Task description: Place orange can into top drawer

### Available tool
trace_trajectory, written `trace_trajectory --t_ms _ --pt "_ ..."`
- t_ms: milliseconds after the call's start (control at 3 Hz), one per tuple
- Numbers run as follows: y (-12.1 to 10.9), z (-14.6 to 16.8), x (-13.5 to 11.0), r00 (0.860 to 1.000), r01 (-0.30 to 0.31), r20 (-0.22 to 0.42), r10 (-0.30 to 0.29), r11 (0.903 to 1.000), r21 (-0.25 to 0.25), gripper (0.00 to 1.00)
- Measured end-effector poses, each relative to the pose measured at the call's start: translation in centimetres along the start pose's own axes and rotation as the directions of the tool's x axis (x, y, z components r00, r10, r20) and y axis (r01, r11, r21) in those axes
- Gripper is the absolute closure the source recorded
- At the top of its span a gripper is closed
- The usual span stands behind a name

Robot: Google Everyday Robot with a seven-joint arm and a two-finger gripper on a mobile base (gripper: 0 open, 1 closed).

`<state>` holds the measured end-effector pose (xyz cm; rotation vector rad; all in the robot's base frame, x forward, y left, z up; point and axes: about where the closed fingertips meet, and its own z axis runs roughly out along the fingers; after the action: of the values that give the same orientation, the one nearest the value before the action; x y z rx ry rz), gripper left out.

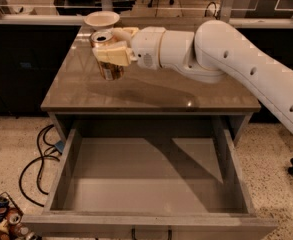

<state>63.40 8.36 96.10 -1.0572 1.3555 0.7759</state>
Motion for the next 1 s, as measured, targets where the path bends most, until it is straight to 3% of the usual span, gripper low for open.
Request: trace_trajectory --t_ms 667,1000 --pt "8.2 -4.7 4.5 1.0 -0.011 -0.021 0.012 0.9988 0.048 1.0" --pt "12.5 -6.6 5.3 0.999 0.015 -0.037 -0.012 0.9957 0.091 1.0"
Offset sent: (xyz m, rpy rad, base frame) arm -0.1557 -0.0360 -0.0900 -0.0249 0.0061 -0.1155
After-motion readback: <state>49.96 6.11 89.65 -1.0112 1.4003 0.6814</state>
